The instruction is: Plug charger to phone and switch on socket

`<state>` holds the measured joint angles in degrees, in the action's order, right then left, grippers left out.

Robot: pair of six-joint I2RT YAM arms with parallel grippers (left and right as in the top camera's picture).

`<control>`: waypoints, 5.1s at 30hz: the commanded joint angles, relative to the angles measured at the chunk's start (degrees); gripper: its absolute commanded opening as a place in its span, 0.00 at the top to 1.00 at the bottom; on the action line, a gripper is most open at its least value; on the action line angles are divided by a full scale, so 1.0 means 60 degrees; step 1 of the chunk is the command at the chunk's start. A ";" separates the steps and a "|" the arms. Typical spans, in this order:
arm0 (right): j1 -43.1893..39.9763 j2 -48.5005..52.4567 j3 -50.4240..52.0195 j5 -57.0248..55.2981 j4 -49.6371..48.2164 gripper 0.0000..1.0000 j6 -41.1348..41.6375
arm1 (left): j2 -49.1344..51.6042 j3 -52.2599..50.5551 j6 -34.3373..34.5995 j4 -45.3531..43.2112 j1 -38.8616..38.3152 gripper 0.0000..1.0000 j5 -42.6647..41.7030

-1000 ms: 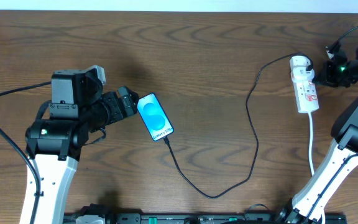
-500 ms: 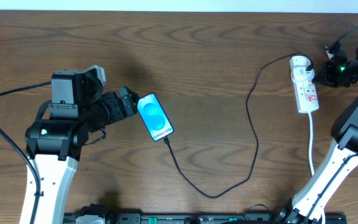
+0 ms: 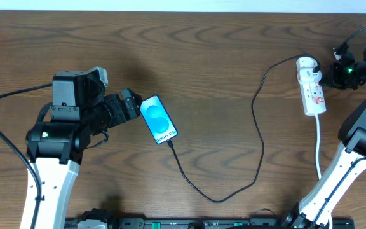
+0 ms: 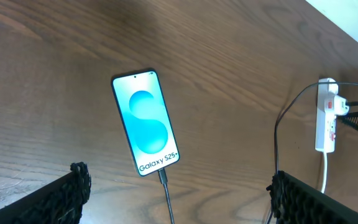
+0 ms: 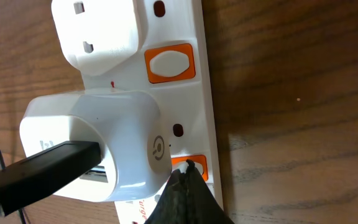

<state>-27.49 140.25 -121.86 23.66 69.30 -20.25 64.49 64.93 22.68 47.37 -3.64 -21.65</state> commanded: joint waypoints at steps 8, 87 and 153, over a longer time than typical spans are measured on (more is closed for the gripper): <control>0.0255 0.0266 0.0561 0.0444 -0.0382 0.99 0.0248 | -0.0066 0.0175 -0.0022 -0.0011 0.0011 0.06 0.0084; 0.1224 0.0273 0.0583 0.0652 -0.0211 0.99 0.0586 | -0.0066 0.0175 -0.0022 -0.0011 0.0011 0.06 0.0080; 0.0219 -0.2142 0.0565 -0.0233 0.0678 0.99 0.1337 | -0.0066 0.0175 -0.0025 -0.0018 0.0011 0.06 0.0087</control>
<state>-26.02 128.09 -117.82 26.76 73.36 -14.04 64.49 64.93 22.65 47.35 -3.64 -21.65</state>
